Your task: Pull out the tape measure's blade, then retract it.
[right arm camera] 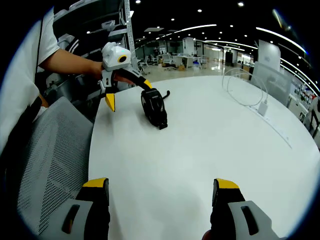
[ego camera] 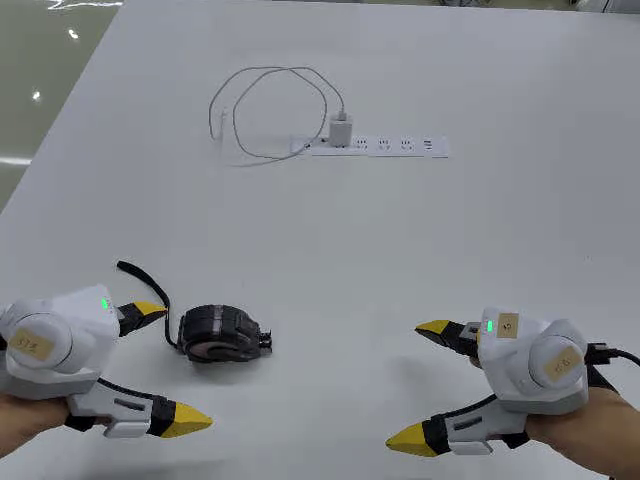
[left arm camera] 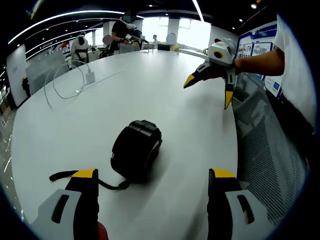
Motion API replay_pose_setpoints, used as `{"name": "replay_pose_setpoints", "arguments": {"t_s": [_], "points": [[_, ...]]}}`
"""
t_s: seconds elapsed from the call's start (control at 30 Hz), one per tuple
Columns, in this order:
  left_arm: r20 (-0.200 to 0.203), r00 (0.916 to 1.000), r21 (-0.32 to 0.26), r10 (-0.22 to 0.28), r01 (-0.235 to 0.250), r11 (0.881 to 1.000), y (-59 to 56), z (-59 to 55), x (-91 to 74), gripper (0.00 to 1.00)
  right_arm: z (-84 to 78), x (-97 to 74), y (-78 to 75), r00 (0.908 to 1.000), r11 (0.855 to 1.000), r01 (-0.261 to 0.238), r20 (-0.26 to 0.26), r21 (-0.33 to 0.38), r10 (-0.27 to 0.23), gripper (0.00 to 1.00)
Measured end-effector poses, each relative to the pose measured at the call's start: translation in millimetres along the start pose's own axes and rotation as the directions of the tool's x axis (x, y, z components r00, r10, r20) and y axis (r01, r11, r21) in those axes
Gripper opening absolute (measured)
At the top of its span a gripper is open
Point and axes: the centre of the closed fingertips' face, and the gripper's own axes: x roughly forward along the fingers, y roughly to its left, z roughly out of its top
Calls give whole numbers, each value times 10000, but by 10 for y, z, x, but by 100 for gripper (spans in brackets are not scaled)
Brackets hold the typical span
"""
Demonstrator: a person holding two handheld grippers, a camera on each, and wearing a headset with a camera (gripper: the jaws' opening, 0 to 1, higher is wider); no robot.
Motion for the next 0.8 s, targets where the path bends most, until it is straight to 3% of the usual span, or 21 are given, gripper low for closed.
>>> {"name": "replay_pose_setpoints", "arguments": {"t_s": [0.47,0.8], "points": [[-619,9975,789,-353,401,9961,78,-31,113,80,64,50,-43,9998,9997,-208,-23,-99,208,82],[-1024,9939,1238,-408,534,9909,149,-83,163,68,88,88,-39,9994,9992,-335,-96,-208,333,82]]}}
